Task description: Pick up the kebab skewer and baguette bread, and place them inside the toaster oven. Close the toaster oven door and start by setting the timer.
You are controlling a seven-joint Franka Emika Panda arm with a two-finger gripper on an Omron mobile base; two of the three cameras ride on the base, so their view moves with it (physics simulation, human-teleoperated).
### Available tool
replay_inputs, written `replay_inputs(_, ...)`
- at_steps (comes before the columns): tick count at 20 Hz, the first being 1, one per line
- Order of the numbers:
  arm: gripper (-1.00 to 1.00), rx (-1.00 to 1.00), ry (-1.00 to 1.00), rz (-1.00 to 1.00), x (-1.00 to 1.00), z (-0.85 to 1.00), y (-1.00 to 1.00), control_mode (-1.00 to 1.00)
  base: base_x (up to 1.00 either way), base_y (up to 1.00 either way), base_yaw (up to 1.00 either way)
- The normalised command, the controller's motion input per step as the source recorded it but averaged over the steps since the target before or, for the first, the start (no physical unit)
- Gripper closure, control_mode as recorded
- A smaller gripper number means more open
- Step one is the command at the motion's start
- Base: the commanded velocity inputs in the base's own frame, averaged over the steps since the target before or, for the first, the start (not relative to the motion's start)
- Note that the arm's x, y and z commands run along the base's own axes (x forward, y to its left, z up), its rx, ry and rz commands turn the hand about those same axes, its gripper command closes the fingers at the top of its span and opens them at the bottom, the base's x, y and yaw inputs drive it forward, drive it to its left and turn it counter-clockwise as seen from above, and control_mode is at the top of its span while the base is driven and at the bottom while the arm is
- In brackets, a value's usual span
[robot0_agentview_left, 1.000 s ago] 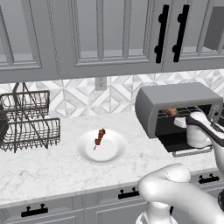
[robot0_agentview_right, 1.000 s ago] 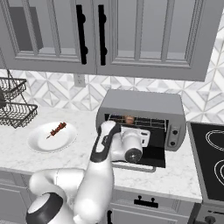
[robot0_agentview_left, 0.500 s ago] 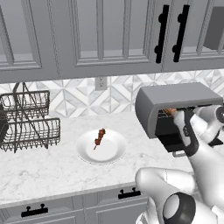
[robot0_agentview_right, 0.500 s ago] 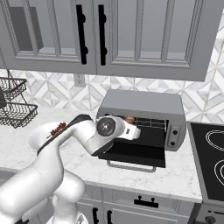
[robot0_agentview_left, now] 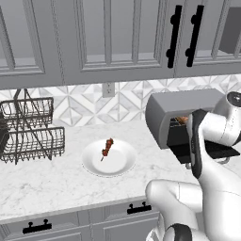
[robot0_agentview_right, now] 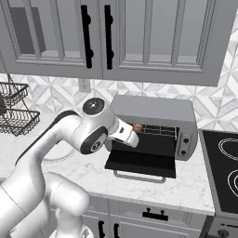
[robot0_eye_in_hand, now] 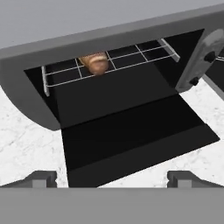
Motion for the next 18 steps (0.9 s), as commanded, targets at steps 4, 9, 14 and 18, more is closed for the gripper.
replay_inputs(4, -1.0, 0.05, 0.35, 0.01, -0.11, 0.34, 0.79, -1.0, 0.0, 0.0, 0.0)
replay_inputs(9, -1.0, 0.06, 0.32, 0.0, -0.02, 0.07, 0.95, -1.0, 0.0, 0.0, 0.0)
replay_inputs(14, -1.0, 0.04, 0.16, 0.0, -0.09, -0.15, 0.99, -1.0, 0.0, 0.0, 0.0)
replay_inputs(18, -1.0, 0.0, 0.02, 0.0, -0.01, -0.34, 0.93, -1.0, 0.0, 0.0, 0.0)
